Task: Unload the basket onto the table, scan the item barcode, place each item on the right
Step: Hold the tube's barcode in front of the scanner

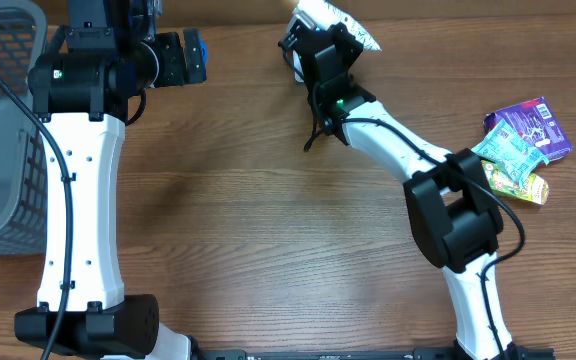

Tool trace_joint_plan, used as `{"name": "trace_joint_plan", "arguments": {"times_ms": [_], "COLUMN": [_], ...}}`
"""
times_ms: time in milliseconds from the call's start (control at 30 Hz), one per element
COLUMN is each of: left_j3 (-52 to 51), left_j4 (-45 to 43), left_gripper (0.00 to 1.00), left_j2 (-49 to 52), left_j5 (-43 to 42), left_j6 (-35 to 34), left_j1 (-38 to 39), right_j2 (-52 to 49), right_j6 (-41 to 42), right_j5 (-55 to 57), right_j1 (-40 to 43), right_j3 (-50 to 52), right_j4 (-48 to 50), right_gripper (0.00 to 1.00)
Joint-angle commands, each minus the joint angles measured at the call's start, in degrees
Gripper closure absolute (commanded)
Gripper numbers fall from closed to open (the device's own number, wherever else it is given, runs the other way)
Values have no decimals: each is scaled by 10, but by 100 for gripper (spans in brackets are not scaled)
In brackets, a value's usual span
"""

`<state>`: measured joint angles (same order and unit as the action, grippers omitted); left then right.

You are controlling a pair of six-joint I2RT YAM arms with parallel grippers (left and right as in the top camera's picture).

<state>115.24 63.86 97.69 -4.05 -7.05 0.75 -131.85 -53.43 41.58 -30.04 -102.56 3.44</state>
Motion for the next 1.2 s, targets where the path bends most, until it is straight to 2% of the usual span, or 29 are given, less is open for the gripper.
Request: {"name": "trace_joint_plan", "arguments": {"times_ms": [0,400,800,1067,1167], "left_j3": [8,8,8,8,8], "left_j4": [0,0,0,0,0], "left_gripper": [0,0,0,0,0], "left_j2": [5,5,5,5,5], "left_j5": [0,0,0,0,0], "left_j6": [10,10,10,10,10], "left_j1": [0,0,0,0,0], "right_j2": [-19,-46,-44,15,52], "right_j6": [-38,-36,-37,-36,-27], "right_j5": [9,2,50,58,57], "right_j1": [3,19,18,11,-1], "right_j3": [-13,-13,-13,-13,-13], "right_j4": [19,23,23,19,-17], "right_gripper": [96,96,96,96,96]}}
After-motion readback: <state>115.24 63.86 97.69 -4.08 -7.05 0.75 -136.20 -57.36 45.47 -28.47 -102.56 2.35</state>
